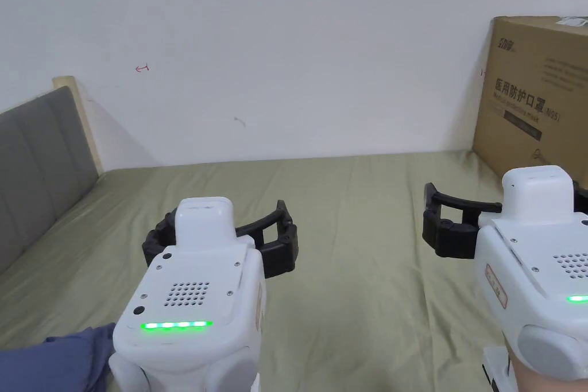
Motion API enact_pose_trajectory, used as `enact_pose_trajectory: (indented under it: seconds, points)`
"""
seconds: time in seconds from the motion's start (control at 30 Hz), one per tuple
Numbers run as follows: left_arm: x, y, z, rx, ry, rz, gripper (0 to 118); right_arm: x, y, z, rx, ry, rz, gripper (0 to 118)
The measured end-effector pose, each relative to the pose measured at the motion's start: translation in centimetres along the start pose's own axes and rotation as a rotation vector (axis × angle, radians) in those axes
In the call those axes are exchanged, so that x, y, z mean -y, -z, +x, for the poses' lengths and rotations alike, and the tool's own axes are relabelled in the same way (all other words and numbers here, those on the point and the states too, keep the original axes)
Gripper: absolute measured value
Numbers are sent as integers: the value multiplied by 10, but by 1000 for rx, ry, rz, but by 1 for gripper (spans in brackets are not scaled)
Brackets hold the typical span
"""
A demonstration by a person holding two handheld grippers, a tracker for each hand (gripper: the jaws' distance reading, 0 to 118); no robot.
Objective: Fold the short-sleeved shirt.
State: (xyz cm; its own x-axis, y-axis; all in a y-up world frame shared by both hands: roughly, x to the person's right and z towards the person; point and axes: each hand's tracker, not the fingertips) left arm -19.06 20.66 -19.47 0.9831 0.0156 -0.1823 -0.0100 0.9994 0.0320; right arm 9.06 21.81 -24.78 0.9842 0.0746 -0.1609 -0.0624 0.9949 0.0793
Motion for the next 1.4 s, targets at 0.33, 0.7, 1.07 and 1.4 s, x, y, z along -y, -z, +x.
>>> enact_pose_trajectory:
  seconds: [0.33,0.7,1.07,1.4]
  points:
    - [-7,-1,0,8,11,14,109,4,3,-4,-28,32,-27,118]
    - [-2,3,-5,69,-20,-30,109,5,5,-5,-49,37,-39,118]
    - [-2,6,1,59,-16,-67,109,8,8,-8,-52,33,-62,118]
    - [-2,7,3,33,-39,-100,109,10,7,-9,-60,46,-78,118]
